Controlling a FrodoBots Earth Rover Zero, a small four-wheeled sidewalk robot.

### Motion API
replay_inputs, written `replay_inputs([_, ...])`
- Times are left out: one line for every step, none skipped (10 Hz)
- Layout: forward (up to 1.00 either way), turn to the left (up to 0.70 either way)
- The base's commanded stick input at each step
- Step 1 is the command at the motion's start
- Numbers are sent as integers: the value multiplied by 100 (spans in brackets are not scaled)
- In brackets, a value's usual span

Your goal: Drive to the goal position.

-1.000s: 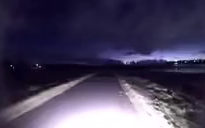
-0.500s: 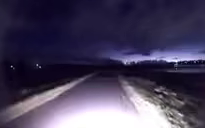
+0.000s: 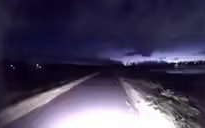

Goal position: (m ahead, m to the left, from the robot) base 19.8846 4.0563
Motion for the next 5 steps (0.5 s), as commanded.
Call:
replay_inputs([70, 0])
replay_inputs([70, 0])
replay_inputs([70, 0])
replay_inputs([70, 0])
replay_inputs([70, 0])
